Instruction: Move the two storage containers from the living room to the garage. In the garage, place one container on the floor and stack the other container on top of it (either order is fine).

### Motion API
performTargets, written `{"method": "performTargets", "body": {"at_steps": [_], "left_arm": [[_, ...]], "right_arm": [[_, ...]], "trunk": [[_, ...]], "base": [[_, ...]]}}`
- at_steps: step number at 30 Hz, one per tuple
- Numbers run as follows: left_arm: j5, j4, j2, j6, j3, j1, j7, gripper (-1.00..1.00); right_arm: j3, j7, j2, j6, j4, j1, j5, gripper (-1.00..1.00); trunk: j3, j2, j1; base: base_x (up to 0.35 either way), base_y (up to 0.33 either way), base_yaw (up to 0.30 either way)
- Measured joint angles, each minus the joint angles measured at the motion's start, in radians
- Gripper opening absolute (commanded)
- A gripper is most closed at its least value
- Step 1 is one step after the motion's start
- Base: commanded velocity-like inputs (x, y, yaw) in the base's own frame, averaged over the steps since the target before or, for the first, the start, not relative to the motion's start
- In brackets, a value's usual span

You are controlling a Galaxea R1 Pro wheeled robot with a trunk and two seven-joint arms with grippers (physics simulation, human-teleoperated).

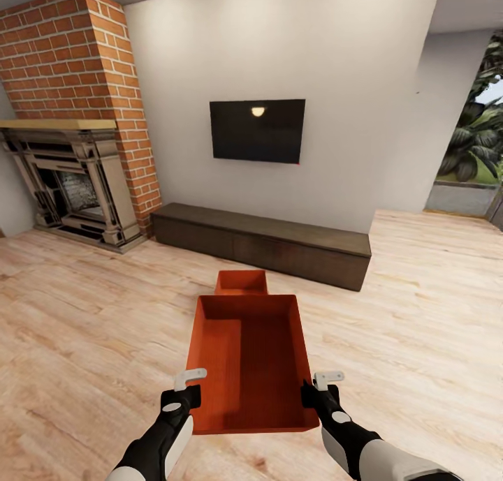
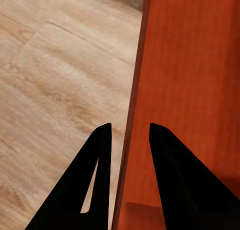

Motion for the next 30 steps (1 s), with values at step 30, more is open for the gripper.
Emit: {"method": "performTargets", "body": {"at_steps": [30], "left_arm": [[-0.001,0.000,0.000,0.000,0.000,-0.001,0.001,-1.00]], "right_arm": [[0.000,0.000,0.000,0.000,0.000,0.000,-0.001,-1.00]], "trunk": [[0.048,0.000,0.000]], "base": [[0.000,0.000,-0.096]]}}
